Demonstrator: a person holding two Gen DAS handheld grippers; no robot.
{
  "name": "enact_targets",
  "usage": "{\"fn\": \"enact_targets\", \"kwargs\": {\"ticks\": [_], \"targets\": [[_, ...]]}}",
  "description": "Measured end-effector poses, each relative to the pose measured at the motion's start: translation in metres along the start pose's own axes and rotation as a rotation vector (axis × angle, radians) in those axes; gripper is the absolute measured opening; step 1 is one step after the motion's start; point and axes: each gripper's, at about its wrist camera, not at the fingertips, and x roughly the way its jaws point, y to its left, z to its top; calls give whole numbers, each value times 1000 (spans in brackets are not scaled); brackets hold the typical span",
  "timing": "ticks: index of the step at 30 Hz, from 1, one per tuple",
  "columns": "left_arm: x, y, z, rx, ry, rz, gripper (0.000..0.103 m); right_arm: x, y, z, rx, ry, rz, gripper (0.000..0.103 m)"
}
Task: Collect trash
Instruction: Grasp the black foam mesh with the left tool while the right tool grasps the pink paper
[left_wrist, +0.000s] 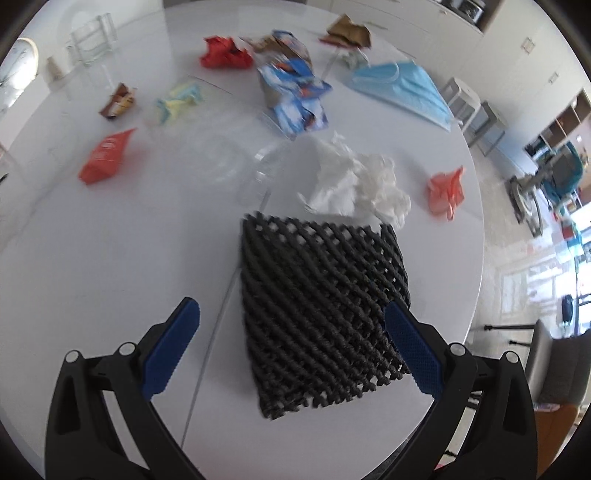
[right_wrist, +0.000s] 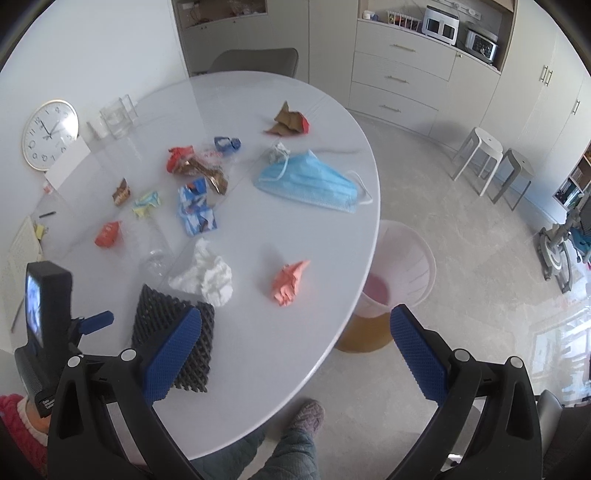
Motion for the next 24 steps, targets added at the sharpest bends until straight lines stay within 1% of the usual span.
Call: {"fn": "enact_targets", "kwargs": {"ticks": [5,10,12,13,14,16,17,19,20,22,23,24], "targets": [[18,-16,3,4,51,-45,95,6,-9,-8,35,22,-21,101],[25,-28,10,31,60,-34,95,9,-16,-12,62,32,-37,101],[24,-29,10,26,51,-50,94,11,-18,-13,70,34,-42,101],[23,-29,11,21,47,-64,85,12,-20,-13,77,36,-44,101],[23,-29,11,20,47,-73,80,13,-21,-13,82,38,-43,101],[21,-27,9,26,42,-65,69,15,-23,-13,88,42,-39,101],[20,-25,8,29,38,-60,66,17,-23,-13,90,44,-36,101],[17,-21,6,32,30,-48,51,19,-22,-13,90,47,-27,101],[14,-17,4,33,28,-43,46,21,-22,-13,89,50,-22,101],[10,-10,4,37,26,-41,26,26,-21,-12,87,54,-6,101],[8,-6,4,37,24,-50,22,31,-20,-12,83,58,10,101],[6,-3,3,36,27,-69,15,35,-18,-11,80,60,21,101]]}}
